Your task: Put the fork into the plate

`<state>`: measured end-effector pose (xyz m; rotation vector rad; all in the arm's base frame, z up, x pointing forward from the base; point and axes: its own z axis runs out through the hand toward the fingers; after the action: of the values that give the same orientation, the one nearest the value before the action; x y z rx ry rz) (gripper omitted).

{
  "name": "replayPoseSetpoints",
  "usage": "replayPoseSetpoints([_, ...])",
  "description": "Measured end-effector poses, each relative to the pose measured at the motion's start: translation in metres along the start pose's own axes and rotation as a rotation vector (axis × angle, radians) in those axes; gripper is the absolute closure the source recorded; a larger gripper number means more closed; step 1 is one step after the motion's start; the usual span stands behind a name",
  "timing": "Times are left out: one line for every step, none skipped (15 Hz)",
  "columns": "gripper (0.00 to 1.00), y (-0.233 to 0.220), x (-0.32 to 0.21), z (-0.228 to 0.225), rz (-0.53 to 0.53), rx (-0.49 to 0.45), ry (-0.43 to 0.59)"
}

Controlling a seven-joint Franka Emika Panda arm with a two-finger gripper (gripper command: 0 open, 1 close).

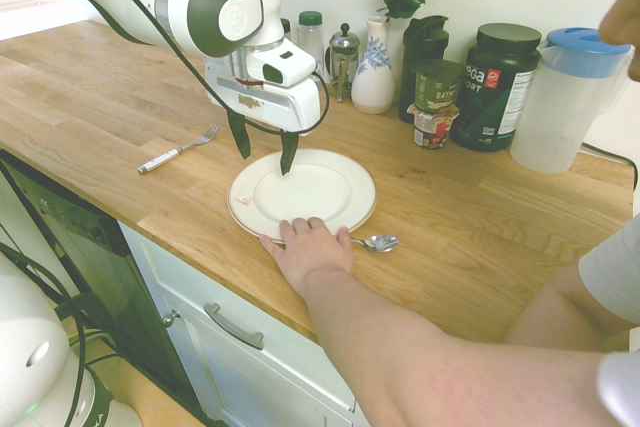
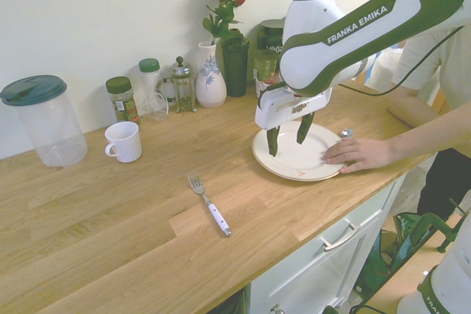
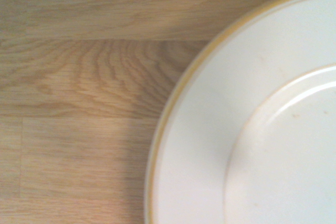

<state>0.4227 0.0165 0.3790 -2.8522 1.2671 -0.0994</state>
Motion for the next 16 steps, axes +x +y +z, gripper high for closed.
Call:
replayPoseSetpoints([0.0, 0.0, 0.0, 0.001, -0.001, -0.002, -0.003])
replayPoseSetpoints([0.0, 0.001, -0.002, 0.002, -0.006, -0.006, -0.008])
replayPoseSetpoints([0.0, -0.001, -0.004, 0.002, -0.013, -0.007, -0.008])
replayPoseSetpoints([0.0, -0.004, -0.008, 0.002, -0.021, -0.006, -0.009])
replayPoseSetpoints([0.0, -0.009, -0.013, 0.002, -0.027, -0.002, -0.012])
replayPoseSetpoints([0.0, -0.015, -0.02, 0.001, -0.03, 0.005, -0.015])
replayPoseSetpoints([0.0, -0.021, -0.027, 0.001, -0.035, 0.014, -0.017])
replayPoseSetpoints([0.0, -0.028, -0.036, 0.0, -0.037, 0.023, -0.018])
replayPoseSetpoints([0.0, -0.035, -0.045, 0.001, -0.034, 0.027, -0.017])
replayPoseSetpoints([0.0, -0.043, -0.054, 0.001, -0.029, 0.033, -0.014])
replayPoseSetpoints([0.0, -0.052, -0.063, 0.002, -0.025, 0.038, -0.015])
replayPoseSetpoints([0.0, -0.06, -0.071, 0.001, -0.025, 0.044, -0.018])
replayPoseSetpoints([0.0, -0.068, -0.078, 0.001, -0.025, 0.053, -0.022])
replayPoseSetpoints([0.0, -0.076, -0.083, 0.0, -0.027, 0.062, -0.028])
replayPoseSetpoints([0.0, -0.084, -0.09, -0.002, -0.032, 0.069, -0.033])
replayPoseSetpoints([0.0, -0.093, -0.098, -0.004, -0.042, 0.076, -0.038])
